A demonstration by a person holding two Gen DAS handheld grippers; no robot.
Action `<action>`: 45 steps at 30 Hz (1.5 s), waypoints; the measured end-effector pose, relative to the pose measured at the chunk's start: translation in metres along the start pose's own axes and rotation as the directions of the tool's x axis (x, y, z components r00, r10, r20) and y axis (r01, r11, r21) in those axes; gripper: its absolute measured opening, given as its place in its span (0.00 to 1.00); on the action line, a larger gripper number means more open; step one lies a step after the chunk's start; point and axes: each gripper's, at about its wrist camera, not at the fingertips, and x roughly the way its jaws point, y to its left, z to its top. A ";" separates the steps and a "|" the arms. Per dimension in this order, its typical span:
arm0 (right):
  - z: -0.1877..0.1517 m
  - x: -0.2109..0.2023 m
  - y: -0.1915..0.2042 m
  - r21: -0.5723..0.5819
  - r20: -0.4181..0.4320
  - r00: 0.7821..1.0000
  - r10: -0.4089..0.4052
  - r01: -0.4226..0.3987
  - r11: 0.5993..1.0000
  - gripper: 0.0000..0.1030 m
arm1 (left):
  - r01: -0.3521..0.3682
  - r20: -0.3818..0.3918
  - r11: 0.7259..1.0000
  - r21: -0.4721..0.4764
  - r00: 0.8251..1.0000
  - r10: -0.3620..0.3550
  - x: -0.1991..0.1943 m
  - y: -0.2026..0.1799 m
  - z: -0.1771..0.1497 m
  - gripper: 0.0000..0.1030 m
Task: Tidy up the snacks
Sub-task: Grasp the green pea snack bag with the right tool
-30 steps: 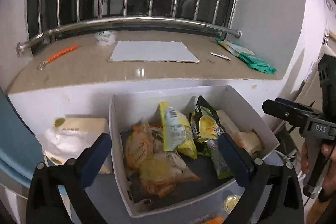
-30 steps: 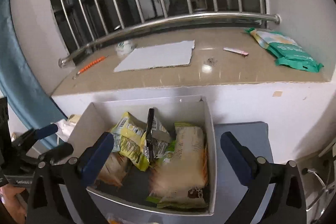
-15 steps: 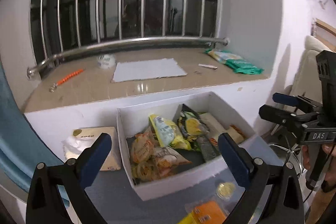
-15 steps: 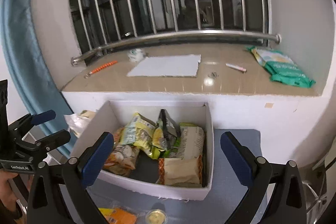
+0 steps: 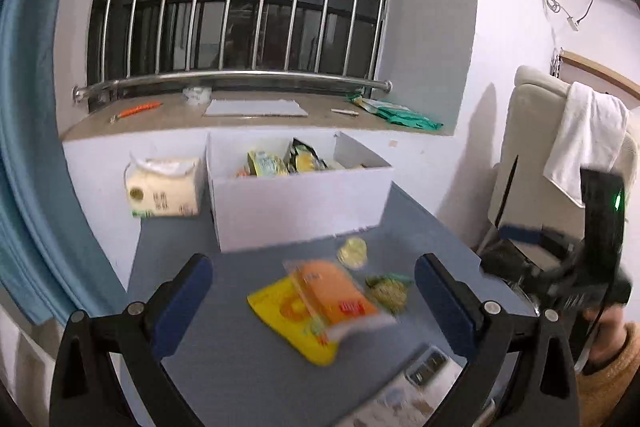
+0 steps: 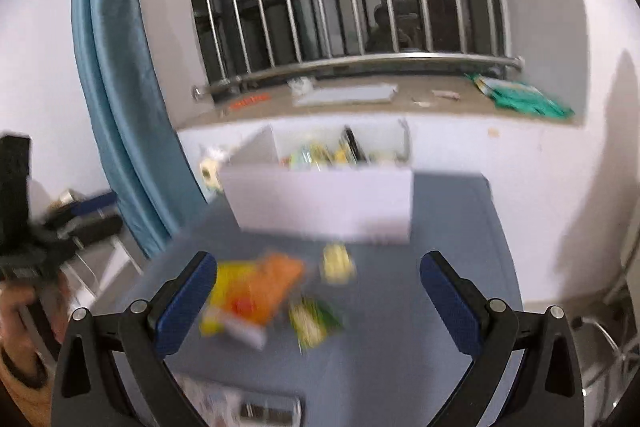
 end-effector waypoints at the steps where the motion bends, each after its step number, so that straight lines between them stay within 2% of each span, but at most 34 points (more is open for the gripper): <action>1: -0.007 -0.001 0.001 -0.001 -0.011 1.000 -0.008 0.008 1.000 1.00 | 0.000 -0.003 1.000 -0.007 1.000 0.000 -0.003 -0.001 -0.004 1.00; 4: -0.027 0.002 0.006 -0.018 -0.032 0.999 -0.012 0.011 1.000 1.00 | 0.013 -0.017 1.000 -0.019 1.000 -0.013 -0.006 -0.004 -0.009 1.00; 11: -0.030 0.029 0.007 -0.086 -0.076 0.997 -0.031 0.025 0.996 1.00 | 0.012 -0.032 1.000 -0.013 0.999 -0.012 -0.008 -0.008 -0.014 1.00; 14: -0.035 0.057 0.008 -0.145 -0.144 0.987 -0.069 0.048 0.988 1.00 | 0.009 -0.041 1.000 -0.016 0.999 -0.010 -0.008 -0.007 -0.016 1.00; 20: -0.034 0.093 0.007 -0.202 -0.203 0.978 -0.047 0.006 0.979 1.00 | 0.000 -0.067 1.000 -0.019 0.998 -0.001 -0.005 -0.004 -0.021 1.00; 26: -0.033 0.135 0.013 -0.276 -0.281 0.959 -0.045 -0.036 0.960 1.00 | -0.010 -0.092 1.000 -0.007 0.996 0.009 -0.002 -0.006 -0.027 1.00; 27: -0.034 0.143 0.014 -0.293 -0.297 0.954 -0.053 -0.038 0.955 0.97 | -0.007 -0.096 1.000 -0.006 0.995 0.006 -0.001 -0.006 -0.027 1.00; 28: -0.035 0.147 0.015 -0.312 -0.300 0.952 -0.064 -0.035 0.950 0.81 | -0.005 -0.101 1.000 -0.004 0.995 0.005 0.000 -0.007 -0.028 1.00; 29: -0.035 0.150 0.016 -0.326 -0.306 0.949 -0.076 -0.030 0.945 0.60 | -0.008 -0.104 1.000 -0.003 0.995 0.008 0.001 -0.007 -0.028 1.00; 30: -0.033 0.151 0.014 -0.301 -0.312 0.950 -0.028 -0.071 0.951 0.52 | -0.009 -0.111 1.000 0.000 0.994 0.009 0.003 -0.008 -0.029 1.00; 32: -0.032 0.151 0.013 -0.295 -0.325 0.945 -0.029 -0.072 0.953 0.44 | -0.006 -0.123 1.000 0.003 0.992 0.006 0.007 -0.009 -0.030 1.00; 39: -0.034 0.123 -0.001 -0.215 -0.304 0.952 0.026 -0.096 0.972 0.44 | 0.027 -0.199 1.000 0.011 0.980 -0.025 0.032 -0.020 -0.031 1.00; 43: -0.034 0.083 -0.016 -0.115 -0.237 0.970 0.062 -0.091 0.989 0.44 | 0.034 -0.259 0.999 0.030 0.965 -0.025 0.064 -0.034 -0.027 1.00; 45: -0.033 0.063 -0.022 -0.068 -0.199 0.977 0.077 -0.092 0.993 0.44 | 0.026 -0.305 0.999 0.048 0.952 -0.010 0.089 -0.041 -0.024 1.00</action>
